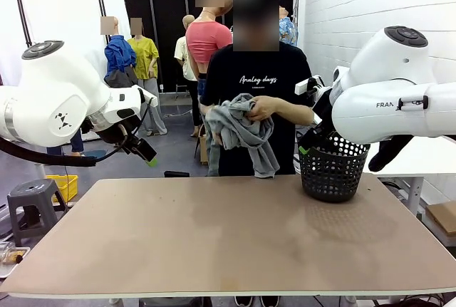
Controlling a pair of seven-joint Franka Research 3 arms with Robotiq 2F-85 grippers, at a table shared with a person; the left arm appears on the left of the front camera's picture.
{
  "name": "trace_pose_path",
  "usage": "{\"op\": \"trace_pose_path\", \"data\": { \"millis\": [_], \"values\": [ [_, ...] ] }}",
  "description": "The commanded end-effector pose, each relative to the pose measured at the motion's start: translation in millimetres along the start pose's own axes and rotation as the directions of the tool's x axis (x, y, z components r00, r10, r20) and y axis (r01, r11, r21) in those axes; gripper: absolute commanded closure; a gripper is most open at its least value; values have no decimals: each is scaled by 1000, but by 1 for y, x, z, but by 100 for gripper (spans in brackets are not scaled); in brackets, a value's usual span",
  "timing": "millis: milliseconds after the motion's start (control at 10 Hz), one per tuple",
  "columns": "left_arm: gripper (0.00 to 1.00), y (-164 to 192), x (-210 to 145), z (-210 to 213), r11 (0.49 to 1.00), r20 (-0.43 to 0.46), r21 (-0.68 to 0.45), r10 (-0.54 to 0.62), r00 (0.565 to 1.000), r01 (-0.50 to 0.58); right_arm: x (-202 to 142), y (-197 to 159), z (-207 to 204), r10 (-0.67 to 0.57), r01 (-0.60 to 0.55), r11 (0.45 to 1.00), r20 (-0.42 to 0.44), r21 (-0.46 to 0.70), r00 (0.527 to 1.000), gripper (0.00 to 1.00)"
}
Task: Fold the training pants.
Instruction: Grab both ends of the Training pants handed by a person.
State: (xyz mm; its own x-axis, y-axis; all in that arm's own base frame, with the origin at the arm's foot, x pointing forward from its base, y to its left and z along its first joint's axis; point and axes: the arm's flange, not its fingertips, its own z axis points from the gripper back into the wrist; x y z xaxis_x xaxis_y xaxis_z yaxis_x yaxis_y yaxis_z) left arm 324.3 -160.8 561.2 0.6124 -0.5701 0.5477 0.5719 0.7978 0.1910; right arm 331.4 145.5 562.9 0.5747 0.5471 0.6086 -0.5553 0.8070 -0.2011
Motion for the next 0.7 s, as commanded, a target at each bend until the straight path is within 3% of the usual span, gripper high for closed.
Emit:
{"op": "trace_pose_path", "data": {
  "millis": [0, 600],
  "values": [
    [0, 1, 1, -1, 1000, -1, -2, -10, 1000, 10, 0, 0, -1, -1, 1, 1000, -1, 3, 1000, 0],
    [0, 1, 1, -1, 1000, -1, -2, -10, 1000, 10, 0, 0, -1, -1, 1, 1000, -1, 3, 1000, 0]
  ]
}}
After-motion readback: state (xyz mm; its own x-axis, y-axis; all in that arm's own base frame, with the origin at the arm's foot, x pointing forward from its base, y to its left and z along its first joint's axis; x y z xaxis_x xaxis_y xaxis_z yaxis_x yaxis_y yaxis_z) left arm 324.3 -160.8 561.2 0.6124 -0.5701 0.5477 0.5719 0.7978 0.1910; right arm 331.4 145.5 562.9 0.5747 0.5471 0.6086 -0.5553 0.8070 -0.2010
